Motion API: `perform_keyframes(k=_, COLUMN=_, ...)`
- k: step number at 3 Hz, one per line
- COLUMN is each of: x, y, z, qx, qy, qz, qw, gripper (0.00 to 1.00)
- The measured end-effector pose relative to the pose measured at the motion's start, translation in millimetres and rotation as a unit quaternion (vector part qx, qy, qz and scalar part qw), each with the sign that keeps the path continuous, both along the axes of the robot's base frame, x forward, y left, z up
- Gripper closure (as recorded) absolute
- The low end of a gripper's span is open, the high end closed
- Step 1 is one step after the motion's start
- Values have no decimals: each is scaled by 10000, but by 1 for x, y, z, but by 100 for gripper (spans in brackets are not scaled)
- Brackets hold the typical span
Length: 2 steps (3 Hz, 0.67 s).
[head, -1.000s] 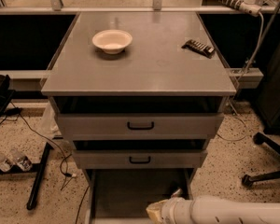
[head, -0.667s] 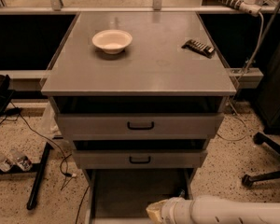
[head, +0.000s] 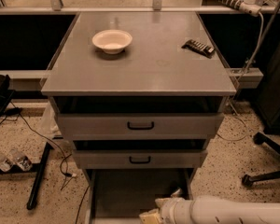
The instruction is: Place redbull can into bottom drawer
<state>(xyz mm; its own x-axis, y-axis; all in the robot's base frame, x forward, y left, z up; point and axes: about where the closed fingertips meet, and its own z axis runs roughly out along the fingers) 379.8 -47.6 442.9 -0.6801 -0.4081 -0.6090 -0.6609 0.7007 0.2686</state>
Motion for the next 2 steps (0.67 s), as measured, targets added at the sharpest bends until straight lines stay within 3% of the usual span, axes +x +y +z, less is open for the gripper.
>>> perform_keyframes(k=1, x=0, y=0, z=0, qx=0, qy=0, qz=0, qw=10000, gripper=0)
perform_keyframes(k=2, x=0, y=0, z=0, qx=0, qy=0, qz=0, qw=10000, gripper=0)
